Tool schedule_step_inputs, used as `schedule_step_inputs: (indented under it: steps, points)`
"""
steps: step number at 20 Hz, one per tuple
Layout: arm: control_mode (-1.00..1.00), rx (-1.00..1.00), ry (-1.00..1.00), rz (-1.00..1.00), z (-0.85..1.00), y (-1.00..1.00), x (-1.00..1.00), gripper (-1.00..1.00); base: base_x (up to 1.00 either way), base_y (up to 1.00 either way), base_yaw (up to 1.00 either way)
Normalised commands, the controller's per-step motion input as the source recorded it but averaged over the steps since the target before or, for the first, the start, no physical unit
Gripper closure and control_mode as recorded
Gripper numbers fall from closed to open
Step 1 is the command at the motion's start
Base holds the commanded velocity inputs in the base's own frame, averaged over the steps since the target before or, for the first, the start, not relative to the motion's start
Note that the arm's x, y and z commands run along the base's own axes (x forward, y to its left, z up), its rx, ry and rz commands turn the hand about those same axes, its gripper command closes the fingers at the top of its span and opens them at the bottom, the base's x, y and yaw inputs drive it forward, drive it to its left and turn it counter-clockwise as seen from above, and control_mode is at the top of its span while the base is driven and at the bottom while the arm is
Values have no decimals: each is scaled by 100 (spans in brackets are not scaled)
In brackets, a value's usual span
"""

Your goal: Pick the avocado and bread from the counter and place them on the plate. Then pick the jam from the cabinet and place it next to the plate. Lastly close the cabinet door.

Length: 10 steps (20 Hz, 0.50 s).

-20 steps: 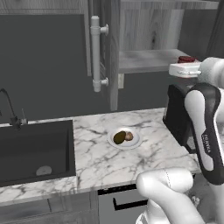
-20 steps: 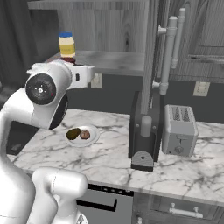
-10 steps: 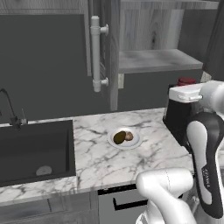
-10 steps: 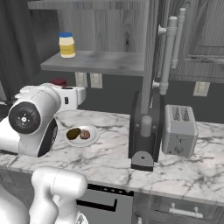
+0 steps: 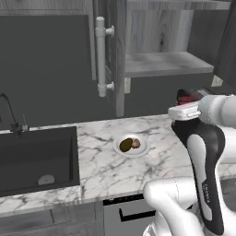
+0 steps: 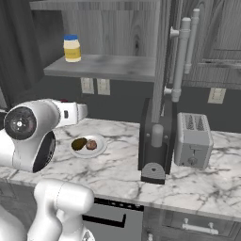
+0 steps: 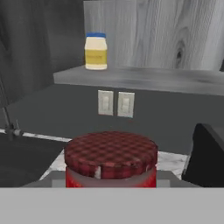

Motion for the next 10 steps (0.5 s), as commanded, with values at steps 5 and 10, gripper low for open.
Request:
schedule_step_inputs:
  steps: [5, 10]
  points:
    - [-100, -5, 4, -25, -52, 62, 0, 100, 0, 0, 0]
    - [-100, -3, 0, -34, -53, 73, 0, 100, 0, 0, 0]
